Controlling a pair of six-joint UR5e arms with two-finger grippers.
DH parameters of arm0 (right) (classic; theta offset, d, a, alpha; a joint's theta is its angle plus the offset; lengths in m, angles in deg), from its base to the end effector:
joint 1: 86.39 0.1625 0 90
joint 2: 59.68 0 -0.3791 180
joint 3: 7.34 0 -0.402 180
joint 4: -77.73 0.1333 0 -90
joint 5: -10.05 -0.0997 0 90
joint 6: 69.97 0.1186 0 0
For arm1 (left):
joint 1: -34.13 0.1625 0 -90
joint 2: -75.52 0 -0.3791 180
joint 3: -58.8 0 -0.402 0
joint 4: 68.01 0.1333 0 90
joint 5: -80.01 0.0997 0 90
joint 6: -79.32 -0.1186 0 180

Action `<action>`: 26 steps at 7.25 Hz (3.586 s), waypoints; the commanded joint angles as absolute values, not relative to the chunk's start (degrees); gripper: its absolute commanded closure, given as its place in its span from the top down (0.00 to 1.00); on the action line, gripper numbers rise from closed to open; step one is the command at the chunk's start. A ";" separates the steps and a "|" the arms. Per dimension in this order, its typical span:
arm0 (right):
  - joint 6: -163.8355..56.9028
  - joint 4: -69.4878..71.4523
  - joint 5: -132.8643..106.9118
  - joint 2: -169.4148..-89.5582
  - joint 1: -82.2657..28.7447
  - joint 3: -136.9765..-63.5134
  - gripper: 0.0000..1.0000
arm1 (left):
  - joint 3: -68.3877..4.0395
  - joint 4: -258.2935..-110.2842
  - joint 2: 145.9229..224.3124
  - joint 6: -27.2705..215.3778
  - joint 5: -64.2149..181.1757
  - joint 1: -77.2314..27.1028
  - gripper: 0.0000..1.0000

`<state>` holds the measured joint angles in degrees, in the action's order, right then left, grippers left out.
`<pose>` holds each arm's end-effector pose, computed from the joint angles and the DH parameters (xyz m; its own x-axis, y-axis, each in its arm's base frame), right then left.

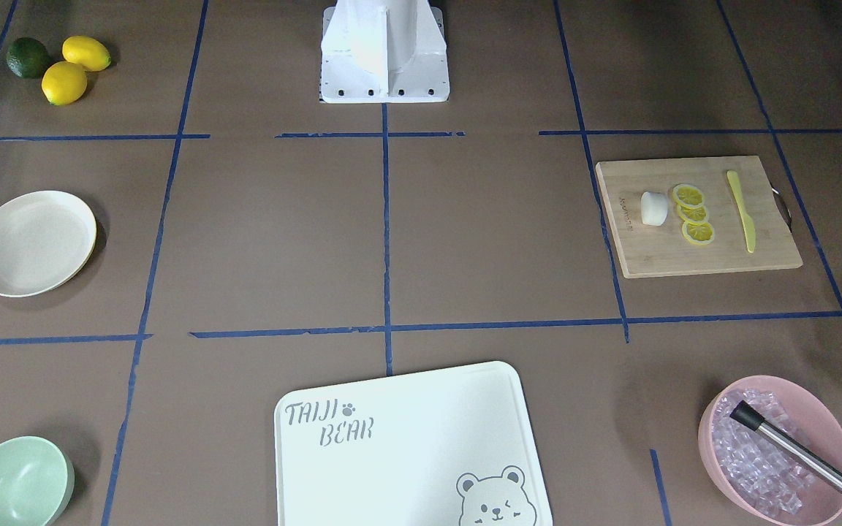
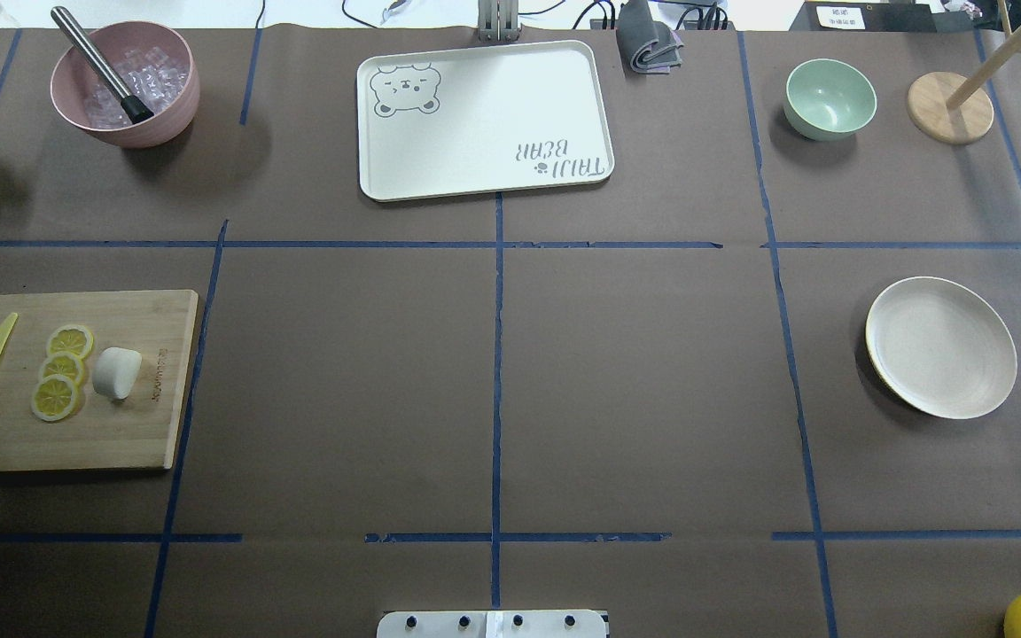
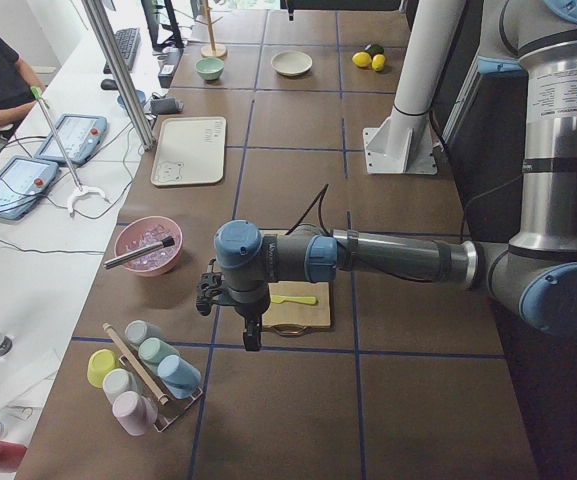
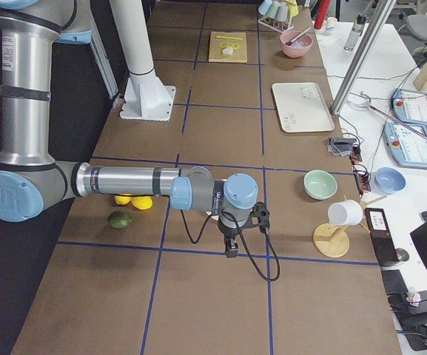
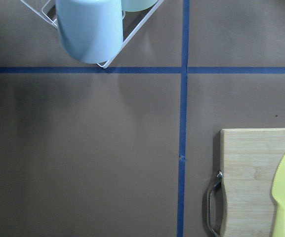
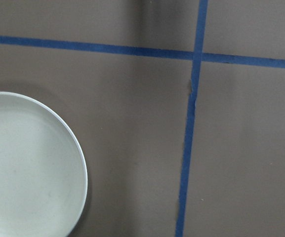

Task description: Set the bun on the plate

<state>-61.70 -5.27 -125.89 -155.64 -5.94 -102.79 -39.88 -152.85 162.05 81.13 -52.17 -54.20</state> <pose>-0.0307 -0.4725 0.6138 0.6890 -0.0525 0.7228 0.0664 0.9977 0.0092 -0.0397 -0.4785 0.5922 0.7413 -0.0094 -0.6712 -0.0057 0.9998 -0.0203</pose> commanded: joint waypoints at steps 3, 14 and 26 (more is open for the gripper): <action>-45.71 4.60 -125.83 -155.40 -13.43 -101.12 0.97 | -39.90 -154.14 162.10 81.43 -52.26 -54.20 1.00; -30.15 24.03 -125.22 -155.57 -22.41 -91.89 0.14 | -40.60 -154.14 162.18 81.61 -52.26 -54.11 1.00; 17.42 22.45 -117.90 -122.13 -43.54 -95.78 0.00 | -42.19 -154.05 162.10 81.61 -53.76 -54.20 1.00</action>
<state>9.14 22.61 -124.47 -128.46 -37.63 -98.01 -41.91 -154.06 162.10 81.61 -53.61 -54.20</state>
